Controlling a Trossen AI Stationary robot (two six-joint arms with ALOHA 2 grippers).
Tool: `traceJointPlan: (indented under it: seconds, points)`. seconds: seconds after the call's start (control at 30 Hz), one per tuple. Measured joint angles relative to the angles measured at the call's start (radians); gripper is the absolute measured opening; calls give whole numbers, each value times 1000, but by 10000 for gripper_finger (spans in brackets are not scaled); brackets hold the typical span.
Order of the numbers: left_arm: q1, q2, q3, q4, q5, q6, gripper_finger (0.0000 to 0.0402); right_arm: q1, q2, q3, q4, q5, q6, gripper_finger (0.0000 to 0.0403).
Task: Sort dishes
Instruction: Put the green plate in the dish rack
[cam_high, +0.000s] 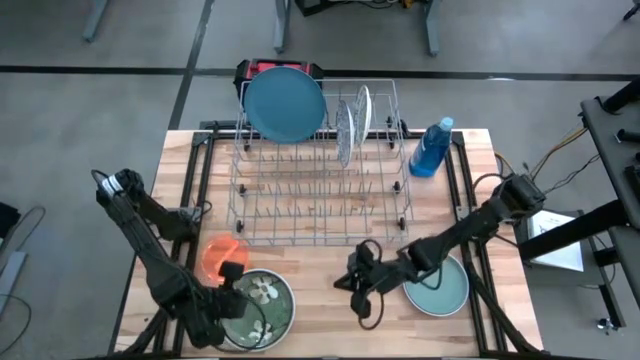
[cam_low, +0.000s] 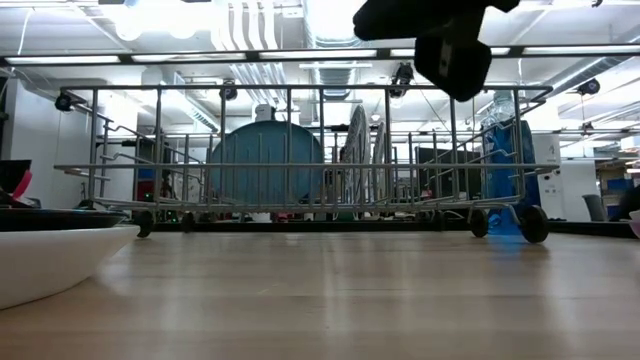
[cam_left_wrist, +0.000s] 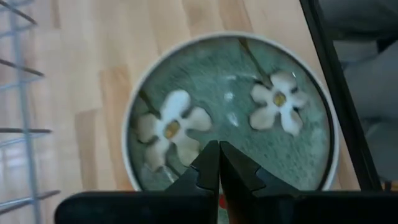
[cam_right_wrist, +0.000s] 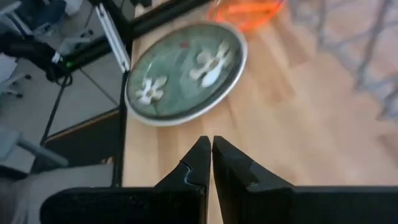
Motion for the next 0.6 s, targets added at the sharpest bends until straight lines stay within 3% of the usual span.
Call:
traceJointPlan:
  seconds: [0.27,0.6]
  points:
    - [-79,88,-21,4,3,-122,0,36,173,132,-6,-9,148,14]
    - [-192,220,-53,8,-13,-310,0,45,399,279,-6,-8,364,52]
